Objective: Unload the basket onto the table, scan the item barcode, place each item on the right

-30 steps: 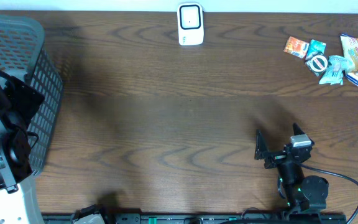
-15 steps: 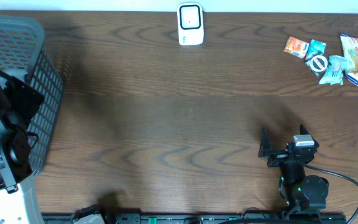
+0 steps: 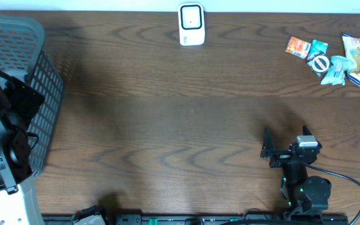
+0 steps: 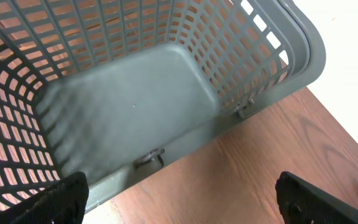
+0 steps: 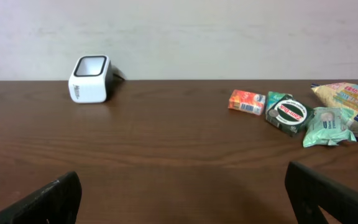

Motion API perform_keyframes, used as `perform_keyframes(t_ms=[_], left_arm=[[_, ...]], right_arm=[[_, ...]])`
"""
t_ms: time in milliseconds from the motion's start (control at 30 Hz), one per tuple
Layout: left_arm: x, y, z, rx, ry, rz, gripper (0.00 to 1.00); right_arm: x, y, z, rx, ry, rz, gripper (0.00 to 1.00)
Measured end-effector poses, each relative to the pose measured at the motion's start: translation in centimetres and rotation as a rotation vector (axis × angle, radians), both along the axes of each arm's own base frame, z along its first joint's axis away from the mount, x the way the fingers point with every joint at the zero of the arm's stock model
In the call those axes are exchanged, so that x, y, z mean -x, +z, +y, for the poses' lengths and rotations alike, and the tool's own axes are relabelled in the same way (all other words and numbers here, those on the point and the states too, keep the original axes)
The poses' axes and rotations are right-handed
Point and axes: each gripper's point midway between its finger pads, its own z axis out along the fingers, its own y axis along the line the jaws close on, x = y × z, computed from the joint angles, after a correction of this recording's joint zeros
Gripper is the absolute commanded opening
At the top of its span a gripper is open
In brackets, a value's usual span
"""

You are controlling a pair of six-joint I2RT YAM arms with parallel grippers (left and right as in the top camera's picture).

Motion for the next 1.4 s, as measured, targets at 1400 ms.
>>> perform_keyframes(t_ms=[1400], left_arm=[[1.2,-3.0,-1.8,0.065,-0.066,0.096,0.95]], right_arm=[[0.0,0.1,0.1,-0.001,0.004,-0.002,0.99]])
